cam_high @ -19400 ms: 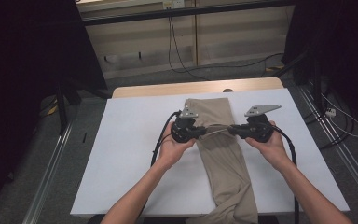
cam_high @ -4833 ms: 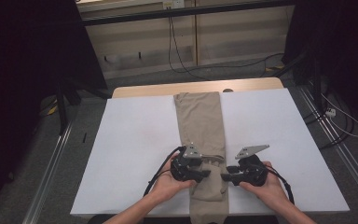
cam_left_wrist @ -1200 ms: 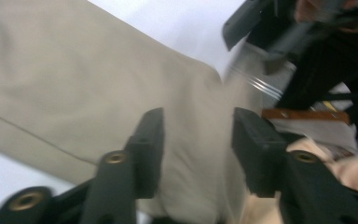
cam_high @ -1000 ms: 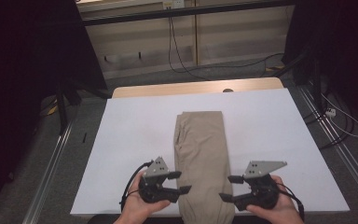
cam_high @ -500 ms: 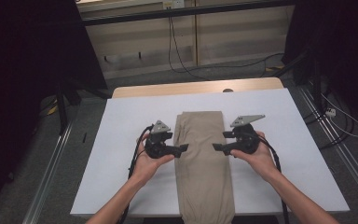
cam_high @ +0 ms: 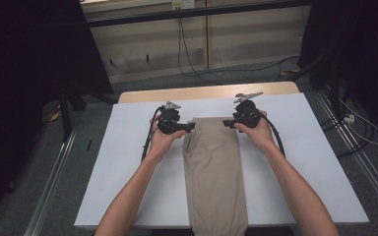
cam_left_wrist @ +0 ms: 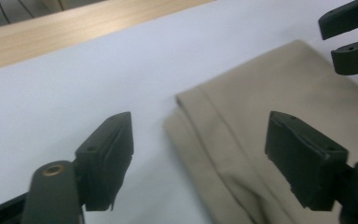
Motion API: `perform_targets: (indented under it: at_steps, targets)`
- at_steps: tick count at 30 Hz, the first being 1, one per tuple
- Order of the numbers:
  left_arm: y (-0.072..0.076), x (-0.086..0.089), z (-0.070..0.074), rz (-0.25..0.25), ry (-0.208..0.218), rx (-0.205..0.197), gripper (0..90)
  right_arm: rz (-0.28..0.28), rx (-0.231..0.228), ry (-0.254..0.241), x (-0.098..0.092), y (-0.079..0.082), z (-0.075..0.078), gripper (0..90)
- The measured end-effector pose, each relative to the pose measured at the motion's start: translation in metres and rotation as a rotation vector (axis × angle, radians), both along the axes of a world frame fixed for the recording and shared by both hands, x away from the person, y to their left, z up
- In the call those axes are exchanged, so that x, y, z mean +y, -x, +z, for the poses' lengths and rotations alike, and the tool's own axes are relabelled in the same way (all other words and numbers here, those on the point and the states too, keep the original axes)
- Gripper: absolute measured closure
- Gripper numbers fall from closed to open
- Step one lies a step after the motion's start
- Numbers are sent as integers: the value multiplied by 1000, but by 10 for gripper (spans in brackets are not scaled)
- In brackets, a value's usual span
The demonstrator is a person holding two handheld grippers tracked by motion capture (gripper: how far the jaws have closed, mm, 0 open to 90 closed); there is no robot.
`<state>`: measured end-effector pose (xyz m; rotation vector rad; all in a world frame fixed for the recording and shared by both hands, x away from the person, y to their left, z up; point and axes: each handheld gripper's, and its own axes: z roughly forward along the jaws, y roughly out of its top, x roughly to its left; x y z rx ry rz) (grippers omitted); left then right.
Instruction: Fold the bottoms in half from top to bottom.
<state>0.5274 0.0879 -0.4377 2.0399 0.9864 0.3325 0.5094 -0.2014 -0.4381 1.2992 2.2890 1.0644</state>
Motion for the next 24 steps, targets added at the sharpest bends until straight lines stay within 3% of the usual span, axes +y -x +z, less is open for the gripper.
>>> perform_targets:
  at_steps: [4,5,6,8,12,15,18,21,23,24]
  targets:
    - [-17,-7,-11,3,-4,18,284,-22,12,7,0,-20,-6,383]
    - [-20,-9,-13,5,-39,10,295,-25,4,2,1,-24,-7,384]
    - [-24,-10,-14,10,-49,17,291,-29,0,2,2,-28,-8,384]
    - [-29,-11,-16,16,-18,32,287,-26,10,10,5,-34,-11,397]
    - [-35,-13,-22,-1,-55,49,315,-32,37,10,3,-39,-22,388]
    - [-38,-14,-24,-13,-60,32,330,-19,38,-14,0,-37,-24,388]
    - [-38,-15,-23,-14,-47,49,361,-3,63,17,2,-35,-20,503]
    - [-33,-20,-21,-3,-83,55,416,7,96,-2,0,-32,-19,579]
    - [-31,-22,-19,-44,-84,68,533,24,106,34,4,-31,-16,676]
    - [-30,-23,-19,-61,-49,93,630,37,125,26,4,-31,-15,733]
